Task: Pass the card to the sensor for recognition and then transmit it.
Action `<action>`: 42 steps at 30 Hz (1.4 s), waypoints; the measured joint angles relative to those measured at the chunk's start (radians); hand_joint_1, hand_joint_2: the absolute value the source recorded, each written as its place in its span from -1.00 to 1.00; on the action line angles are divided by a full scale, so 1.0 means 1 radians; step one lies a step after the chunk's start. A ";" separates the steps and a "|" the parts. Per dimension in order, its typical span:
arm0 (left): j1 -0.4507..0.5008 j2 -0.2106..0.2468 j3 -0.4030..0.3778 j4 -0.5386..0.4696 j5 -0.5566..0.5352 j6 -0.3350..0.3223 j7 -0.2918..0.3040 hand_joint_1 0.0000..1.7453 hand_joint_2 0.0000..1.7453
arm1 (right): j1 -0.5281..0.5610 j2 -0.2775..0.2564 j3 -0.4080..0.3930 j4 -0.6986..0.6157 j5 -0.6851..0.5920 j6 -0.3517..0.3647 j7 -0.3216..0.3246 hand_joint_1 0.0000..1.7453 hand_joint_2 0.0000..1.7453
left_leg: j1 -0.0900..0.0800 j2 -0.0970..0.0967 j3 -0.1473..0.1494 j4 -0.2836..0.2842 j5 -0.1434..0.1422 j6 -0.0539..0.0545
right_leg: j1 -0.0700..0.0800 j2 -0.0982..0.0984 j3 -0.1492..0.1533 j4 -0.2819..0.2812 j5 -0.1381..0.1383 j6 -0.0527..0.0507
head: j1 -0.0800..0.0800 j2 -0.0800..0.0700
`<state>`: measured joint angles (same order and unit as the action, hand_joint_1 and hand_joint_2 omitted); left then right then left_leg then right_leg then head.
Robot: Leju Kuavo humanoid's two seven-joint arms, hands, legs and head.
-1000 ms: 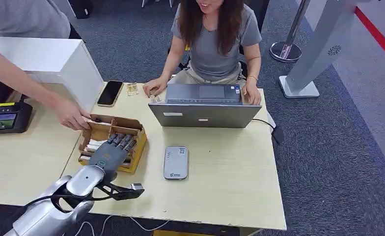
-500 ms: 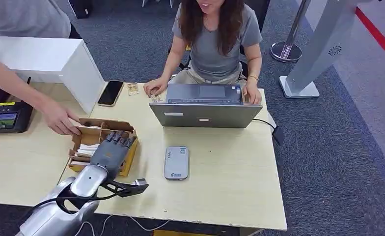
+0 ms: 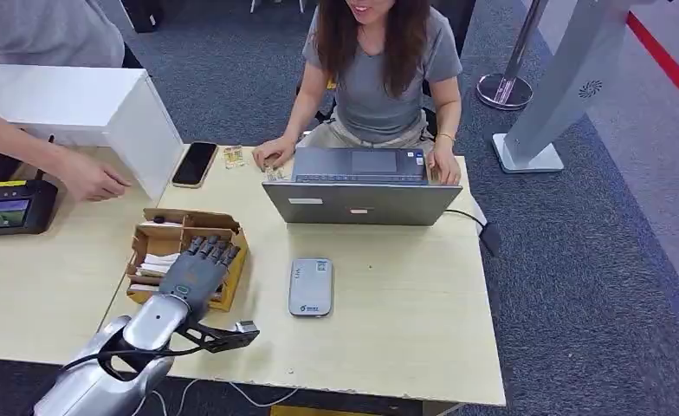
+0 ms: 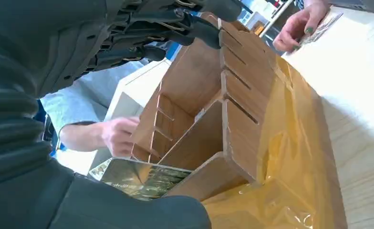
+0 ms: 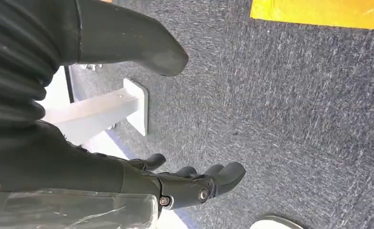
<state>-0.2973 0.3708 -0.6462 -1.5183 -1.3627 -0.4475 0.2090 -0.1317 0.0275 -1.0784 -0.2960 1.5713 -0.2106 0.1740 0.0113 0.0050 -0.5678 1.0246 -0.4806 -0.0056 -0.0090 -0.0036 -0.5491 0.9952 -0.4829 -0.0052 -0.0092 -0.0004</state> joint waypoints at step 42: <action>0.055 -0.049 0.021 -0.054 -0.130 0.007 0.050 -1.00 1.00 | 0.006 0.000 -0.035 0.000 0.000 -0.011 0.000 -1.00 -1.00 | 0.000 0.000 0.000 0.000 0.000 0.000 | 0.000 0.000 0.000 0.000 0.000 0.000 | 0.000 0.000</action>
<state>-0.2428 0.3223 -0.6249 -1.5721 -1.4923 -0.4402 0.2586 -0.1256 0.0275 -1.1135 -0.2960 1.5713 -0.2216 0.1743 0.0111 0.0050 -0.5682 1.0246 -0.4808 -0.0054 -0.0091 -0.0037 -0.5492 0.9951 -0.4829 -0.0052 -0.0092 -0.0004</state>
